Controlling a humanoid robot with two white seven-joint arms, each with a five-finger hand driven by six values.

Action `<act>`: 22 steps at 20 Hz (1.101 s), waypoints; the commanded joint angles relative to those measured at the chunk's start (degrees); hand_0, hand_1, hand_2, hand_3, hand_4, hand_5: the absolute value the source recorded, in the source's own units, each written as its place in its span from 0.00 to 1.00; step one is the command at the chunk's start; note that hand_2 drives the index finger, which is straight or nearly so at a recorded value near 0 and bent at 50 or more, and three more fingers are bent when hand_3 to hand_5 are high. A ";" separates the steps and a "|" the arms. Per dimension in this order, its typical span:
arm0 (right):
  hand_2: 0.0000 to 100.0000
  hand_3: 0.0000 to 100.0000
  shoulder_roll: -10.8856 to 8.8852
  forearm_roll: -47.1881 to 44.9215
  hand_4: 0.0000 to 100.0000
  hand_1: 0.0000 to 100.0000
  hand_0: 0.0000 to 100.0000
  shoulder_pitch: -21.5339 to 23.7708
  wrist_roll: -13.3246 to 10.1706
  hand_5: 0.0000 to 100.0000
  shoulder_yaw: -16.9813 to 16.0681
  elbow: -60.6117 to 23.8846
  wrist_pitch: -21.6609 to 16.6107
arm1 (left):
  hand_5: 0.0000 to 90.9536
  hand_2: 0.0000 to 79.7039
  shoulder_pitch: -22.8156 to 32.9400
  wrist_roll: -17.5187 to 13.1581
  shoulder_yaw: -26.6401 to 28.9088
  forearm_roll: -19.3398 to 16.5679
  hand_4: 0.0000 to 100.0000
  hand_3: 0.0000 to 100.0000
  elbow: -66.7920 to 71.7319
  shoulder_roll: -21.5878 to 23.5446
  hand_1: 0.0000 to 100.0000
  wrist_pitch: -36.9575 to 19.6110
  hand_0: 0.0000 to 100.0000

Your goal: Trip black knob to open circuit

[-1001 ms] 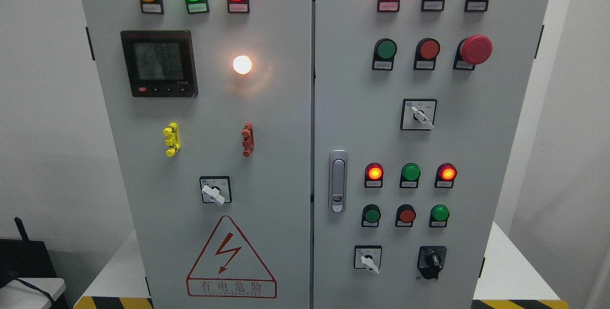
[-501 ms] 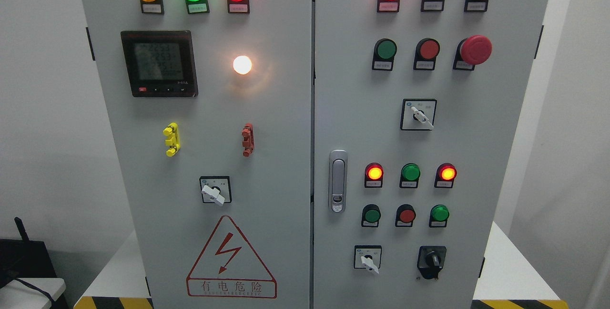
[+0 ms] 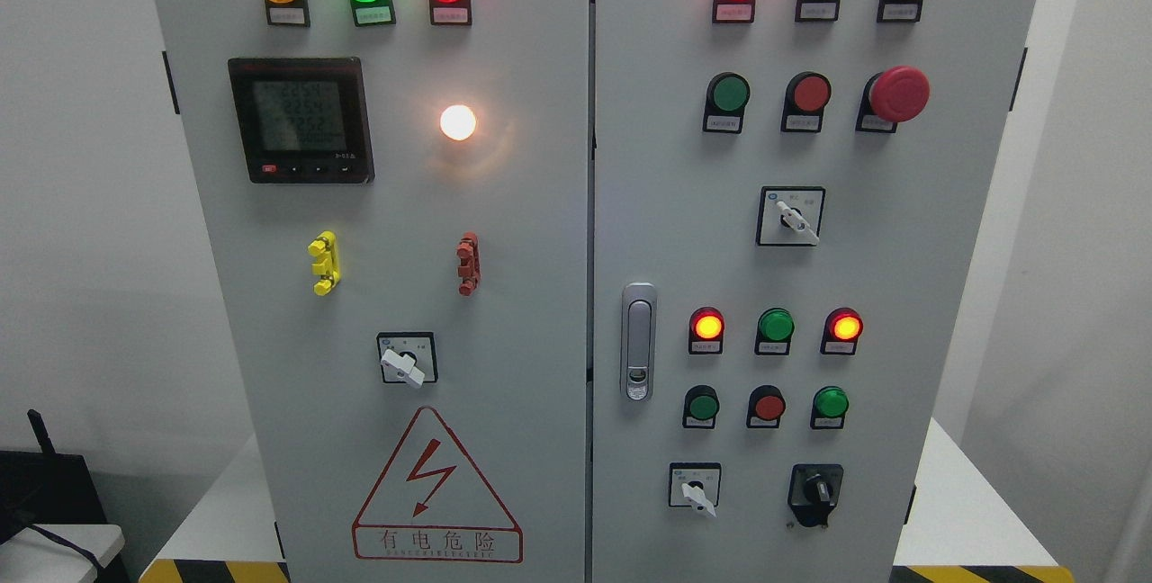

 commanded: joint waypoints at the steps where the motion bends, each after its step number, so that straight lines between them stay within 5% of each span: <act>1: 0.34 0.70 0.21 0.56 0.80 0.64 0.16 0.01 -0.66 0.87 -0.27 -19.33 -4.90 | 0.00 0.00 -0.44 0.04 0.00 -1.93 0.00 0.00 0.00 0.01 0.39 0.02 0.12; 14: 0.34 0.71 -0.14 2.15 0.81 0.70 0.19 -11.50 -1.28 0.87 -0.36 -24.18 -3.50 | 0.00 0.00 -0.44 0.04 0.00 -1.93 0.00 0.00 0.00 0.01 0.39 0.02 0.12; 22: 0.34 0.78 0.03 4.43 0.84 0.70 0.19 -21.34 -1.80 0.89 0.26 -25.58 6.07 | 0.00 0.00 -0.44 0.04 0.00 -1.93 0.00 0.00 0.00 0.01 0.39 0.02 0.12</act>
